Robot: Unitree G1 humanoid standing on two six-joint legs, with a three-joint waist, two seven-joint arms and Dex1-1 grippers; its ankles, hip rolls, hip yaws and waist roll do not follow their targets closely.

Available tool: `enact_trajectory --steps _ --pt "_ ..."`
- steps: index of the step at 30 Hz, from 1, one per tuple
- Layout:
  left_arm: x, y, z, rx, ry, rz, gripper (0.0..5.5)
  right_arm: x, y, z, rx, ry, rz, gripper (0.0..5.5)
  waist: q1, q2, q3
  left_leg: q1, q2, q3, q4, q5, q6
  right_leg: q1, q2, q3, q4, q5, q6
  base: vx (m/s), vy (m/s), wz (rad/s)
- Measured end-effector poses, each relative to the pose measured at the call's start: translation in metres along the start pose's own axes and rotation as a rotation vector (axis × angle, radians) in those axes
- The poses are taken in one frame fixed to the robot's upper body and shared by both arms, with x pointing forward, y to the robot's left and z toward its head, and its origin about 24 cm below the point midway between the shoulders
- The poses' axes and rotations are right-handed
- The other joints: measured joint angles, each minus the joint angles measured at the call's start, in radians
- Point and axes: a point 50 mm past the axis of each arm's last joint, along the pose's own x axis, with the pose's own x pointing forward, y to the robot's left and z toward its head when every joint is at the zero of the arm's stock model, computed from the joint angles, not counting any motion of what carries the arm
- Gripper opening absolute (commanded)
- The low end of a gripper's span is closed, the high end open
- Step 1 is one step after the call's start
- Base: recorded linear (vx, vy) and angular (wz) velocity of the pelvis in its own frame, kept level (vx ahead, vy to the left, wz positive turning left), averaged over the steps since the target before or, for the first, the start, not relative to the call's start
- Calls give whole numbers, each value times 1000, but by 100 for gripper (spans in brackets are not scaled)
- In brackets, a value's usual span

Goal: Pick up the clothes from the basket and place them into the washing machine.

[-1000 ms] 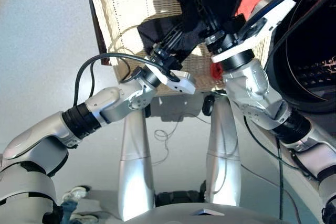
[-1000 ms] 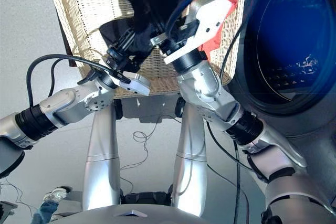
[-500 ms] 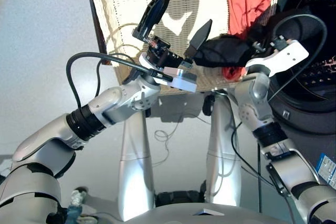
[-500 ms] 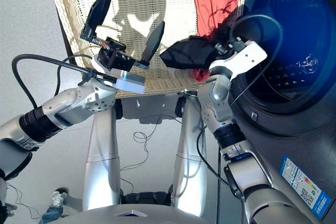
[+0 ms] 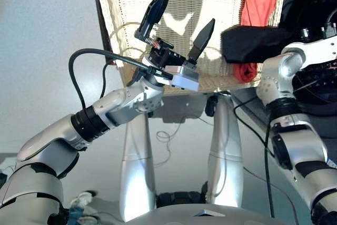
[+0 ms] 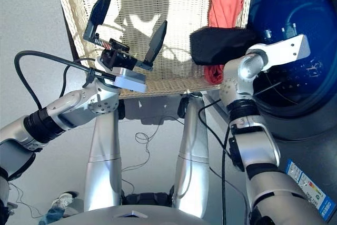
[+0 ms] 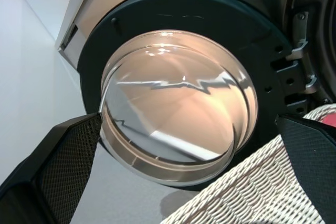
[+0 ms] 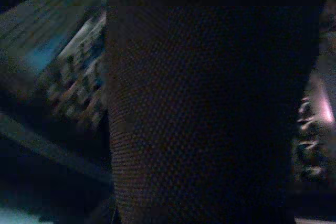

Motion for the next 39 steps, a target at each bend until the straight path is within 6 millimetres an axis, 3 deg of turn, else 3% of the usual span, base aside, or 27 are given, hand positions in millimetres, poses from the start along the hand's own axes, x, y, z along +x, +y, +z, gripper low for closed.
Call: enact_trajectory --steps 5,10,18,25,29,30,31,39 --pt "0 3 -2 3 7 -4 550 37 -20 31 9 -37 -171 0 1 4 0 -16 -7 -1 20 -7 5 -7 -4 0 10 -4 6 0 0 0" --pt "-1 7 -4 17 12 -17 550 54 -38 51 56 -61 -287 0 -5 5 1 -26 -8 1 51 -21 9 -10 -3 6 26 -10 13 0 0 0" --pt "-1 9 1 -3 -2 -10 550 65 -41 79 61 -137 -341 0 -6 5 1 -52 -10 0 74 -26 14 -34 -3 9 42 -10 15 0 0 0" --pt "-1 14 0 2 1 -5 550 53 -16 93 11 -266 -245 0 -23 5 1 -61 -12 2 95 -32 18 -40 -2 16 55 -11 20 0 0 0" --pt "-1 14 1 0 -1 -4 550 52 -15 92 -43 -290 -233 0 -23 6 1 -63 -12 3 101 -34 17 -44 -1 19 63 -12 20 0 0 0" --pt "-1 14 1 -1 -1 -4 550 52 -16 91 -54 -292 -236 54 -23 6 1 -63 -12 3 103 -34 18 -44 -1 19 64 -12 20 0 0 0" --pt "-1 14 1 -2 0 -3 550 52 -16 90 -65 -296 -237 550 -23 6 1 -63 -12 3 103 -34 18 -44 -1 19 64 -12 20 0 0 0" --pt "-1 13 -1 -26 26 -26 550 57 -17 84 -6 -204 -115 550 -21 6 1 -62 -14 3 114 -36 19 -44 -2 22 75 -14 22 0 0 0"
